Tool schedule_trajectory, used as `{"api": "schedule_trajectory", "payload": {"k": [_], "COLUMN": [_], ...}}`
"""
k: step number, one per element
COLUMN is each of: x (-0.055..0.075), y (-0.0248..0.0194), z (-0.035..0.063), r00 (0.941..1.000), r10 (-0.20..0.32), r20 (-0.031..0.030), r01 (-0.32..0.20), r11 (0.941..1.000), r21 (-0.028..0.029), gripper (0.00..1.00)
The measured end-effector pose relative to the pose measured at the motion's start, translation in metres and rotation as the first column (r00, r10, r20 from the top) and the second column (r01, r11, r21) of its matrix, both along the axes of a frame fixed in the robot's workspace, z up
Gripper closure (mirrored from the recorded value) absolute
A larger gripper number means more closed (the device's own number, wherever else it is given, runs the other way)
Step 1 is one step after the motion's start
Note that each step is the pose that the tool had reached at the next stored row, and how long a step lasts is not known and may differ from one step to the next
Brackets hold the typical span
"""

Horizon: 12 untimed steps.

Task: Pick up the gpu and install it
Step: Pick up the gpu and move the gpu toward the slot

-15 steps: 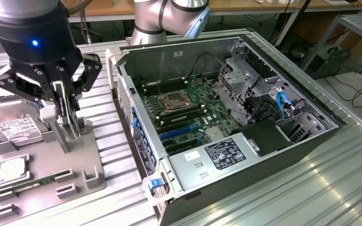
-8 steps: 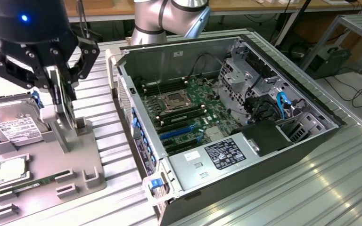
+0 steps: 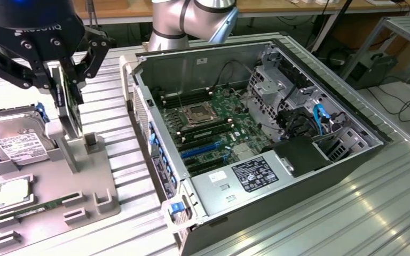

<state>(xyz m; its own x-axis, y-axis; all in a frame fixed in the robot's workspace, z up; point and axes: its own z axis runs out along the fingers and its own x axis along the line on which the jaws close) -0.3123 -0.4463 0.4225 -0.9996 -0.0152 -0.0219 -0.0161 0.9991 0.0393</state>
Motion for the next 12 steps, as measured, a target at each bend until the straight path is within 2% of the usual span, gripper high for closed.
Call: {"api": "schedule_trajectory", "payload": {"k": [3, 12], "x": [0.003, 0.024], "y": [0.0000, 0.0000], "z": [0.0001, -0.0002], "r00": [1.0000, 1.0000], "r10": [0.000, 0.000], "r20": [-0.0002, 0.0000], "r01": [0.000, 0.000], "r11": [1.0000, 1.0000], "r21": [-0.0001, 0.0000], "gripper": [0.72, 0.72]}}
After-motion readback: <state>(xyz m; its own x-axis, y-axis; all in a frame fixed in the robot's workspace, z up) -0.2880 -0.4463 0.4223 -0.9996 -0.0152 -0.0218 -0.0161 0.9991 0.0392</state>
